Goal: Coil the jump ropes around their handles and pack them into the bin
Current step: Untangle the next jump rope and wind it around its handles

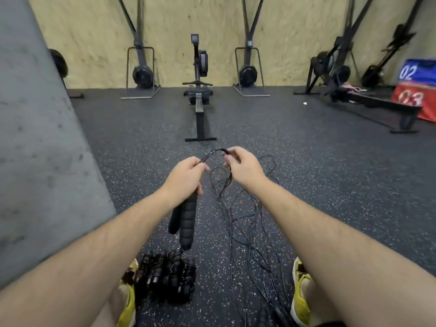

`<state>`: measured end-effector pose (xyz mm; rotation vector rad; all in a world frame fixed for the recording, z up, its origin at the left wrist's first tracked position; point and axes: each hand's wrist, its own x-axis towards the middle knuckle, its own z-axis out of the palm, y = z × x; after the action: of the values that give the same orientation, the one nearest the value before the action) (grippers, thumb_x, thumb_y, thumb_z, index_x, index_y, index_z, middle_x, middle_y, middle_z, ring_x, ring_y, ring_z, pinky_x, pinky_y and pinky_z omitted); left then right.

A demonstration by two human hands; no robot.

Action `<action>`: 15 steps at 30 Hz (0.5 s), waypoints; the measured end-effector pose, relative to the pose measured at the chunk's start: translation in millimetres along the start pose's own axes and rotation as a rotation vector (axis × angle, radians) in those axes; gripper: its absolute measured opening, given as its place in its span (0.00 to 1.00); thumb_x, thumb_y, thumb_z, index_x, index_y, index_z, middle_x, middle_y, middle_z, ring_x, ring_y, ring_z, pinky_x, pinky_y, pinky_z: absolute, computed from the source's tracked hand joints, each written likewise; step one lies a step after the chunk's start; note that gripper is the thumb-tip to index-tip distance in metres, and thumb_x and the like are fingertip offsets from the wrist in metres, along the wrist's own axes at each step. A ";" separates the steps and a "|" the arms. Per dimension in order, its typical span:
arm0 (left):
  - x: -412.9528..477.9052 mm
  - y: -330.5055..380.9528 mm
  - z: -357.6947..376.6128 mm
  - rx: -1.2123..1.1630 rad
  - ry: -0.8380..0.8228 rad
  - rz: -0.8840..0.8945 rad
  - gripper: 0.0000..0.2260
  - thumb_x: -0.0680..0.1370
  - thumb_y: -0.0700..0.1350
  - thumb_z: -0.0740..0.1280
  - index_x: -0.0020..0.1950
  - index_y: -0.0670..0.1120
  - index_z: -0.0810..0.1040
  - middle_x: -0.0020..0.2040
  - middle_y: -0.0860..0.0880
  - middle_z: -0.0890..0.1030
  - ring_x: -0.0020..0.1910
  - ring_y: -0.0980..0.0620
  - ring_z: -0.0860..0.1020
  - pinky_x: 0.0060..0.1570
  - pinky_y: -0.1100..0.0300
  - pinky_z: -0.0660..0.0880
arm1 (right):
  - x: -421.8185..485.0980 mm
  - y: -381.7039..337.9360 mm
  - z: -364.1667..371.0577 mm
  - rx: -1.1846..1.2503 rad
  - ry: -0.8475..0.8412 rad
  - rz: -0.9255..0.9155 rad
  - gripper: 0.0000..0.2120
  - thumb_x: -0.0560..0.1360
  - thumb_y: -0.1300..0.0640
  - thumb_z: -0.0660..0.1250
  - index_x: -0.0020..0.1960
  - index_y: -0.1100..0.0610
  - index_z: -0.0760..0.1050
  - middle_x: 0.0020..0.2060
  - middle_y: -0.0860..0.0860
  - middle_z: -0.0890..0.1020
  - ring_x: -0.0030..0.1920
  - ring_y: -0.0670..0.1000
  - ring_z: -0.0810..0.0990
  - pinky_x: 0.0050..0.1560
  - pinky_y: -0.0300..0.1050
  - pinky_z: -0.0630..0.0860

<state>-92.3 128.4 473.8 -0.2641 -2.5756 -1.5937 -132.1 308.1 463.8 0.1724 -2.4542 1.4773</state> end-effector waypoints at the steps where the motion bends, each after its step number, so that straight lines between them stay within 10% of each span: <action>1: 1.8 -2.1 -0.4 0.051 -0.009 -0.009 0.08 0.82 0.48 0.61 0.51 0.46 0.78 0.26 0.50 0.76 0.29 0.49 0.80 0.40 0.55 0.73 | 3.6 -9.2 -5.2 0.016 0.028 -0.019 0.06 0.81 0.57 0.64 0.55 0.53 0.79 0.40 0.45 0.83 0.41 0.45 0.79 0.39 0.32 0.71; 8: 16.2 -17.0 23.2 -0.018 -0.223 -0.032 0.19 0.76 0.57 0.73 0.64 0.55 0.74 0.29 0.50 0.78 0.28 0.54 0.76 0.35 0.61 0.72 | 0.4 -43.2 -8.2 0.327 -0.064 -0.051 0.03 0.80 0.58 0.67 0.49 0.55 0.80 0.38 0.52 0.83 0.27 0.41 0.74 0.34 0.39 0.71; 15: 29.4 -35.5 41.6 -0.139 -0.145 -0.036 0.12 0.82 0.49 0.66 0.48 0.42 0.81 0.23 0.47 0.72 0.24 0.49 0.69 0.32 0.58 0.67 | -9.0 -1.1 6.0 0.383 -0.129 0.093 0.15 0.75 0.64 0.66 0.61 0.57 0.74 0.48 0.50 0.80 0.31 0.45 0.75 0.31 0.40 0.73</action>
<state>-128.0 152.9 429.3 -0.3593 -2.5901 -1.8342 -124.3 301.9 459.5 0.2369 -2.2735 2.0266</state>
